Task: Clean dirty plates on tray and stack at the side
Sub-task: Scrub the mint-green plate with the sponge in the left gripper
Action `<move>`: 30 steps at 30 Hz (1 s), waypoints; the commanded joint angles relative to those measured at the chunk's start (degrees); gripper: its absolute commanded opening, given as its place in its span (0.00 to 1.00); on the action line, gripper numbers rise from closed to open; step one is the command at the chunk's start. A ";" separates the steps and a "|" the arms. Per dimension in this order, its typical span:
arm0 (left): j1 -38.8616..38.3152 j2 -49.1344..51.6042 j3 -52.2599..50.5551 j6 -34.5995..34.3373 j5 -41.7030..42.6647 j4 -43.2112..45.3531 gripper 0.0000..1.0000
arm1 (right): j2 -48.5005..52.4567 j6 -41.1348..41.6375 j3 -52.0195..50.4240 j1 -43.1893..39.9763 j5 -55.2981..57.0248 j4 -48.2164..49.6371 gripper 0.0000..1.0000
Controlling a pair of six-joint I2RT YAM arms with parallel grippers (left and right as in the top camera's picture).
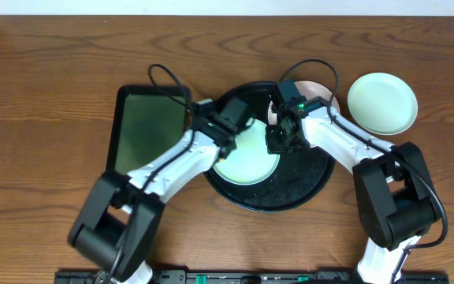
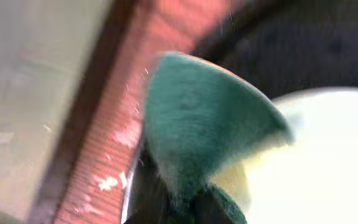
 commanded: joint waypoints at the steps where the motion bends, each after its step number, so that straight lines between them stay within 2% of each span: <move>1: 1.53 -2.60 0.24 0.76 4.11 2.25 0.08 | 2.14 0.52 -0.22 -1.57 6.43 -0.44 0.01; 5: 1.38 -1.70 0.17 0.72 20.50 7.82 0.08 | 2.14 0.52 -0.22 -1.57 6.40 -0.48 0.01; 7: 1.07 -0.94 0.17 0.09 25.42 9.84 0.08 | 2.14 0.55 -0.22 -1.53 6.40 -0.44 0.01; 10: 0.37 0.81 0.17 -2.67 26.91 10.88 0.08 | 2.14 0.55 -0.22 -1.51 6.40 -0.39 0.01; 18: -0.85 6.14 0.17 -2.69 26.40 11.52 0.08 | 2.14 0.55 -0.22 -1.36 6.40 -0.24 0.01; 20: -0.83 6.91 0.17 -2.05 23.06 11.06 0.08 | 2.14 0.55 -0.22 -1.36 6.40 -0.26 0.01; 28: 0.52 4.44 0.20 -2.08 -6.03 -0.50 0.08 | 2.14 0.52 -0.22 -1.36 6.43 -0.46 0.01; 30: 1.11 2.67 0.20 -2.08 -9.05 -2.21 0.07 | 2.14 0.52 -0.22 -1.31 6.43 -0.42 0.01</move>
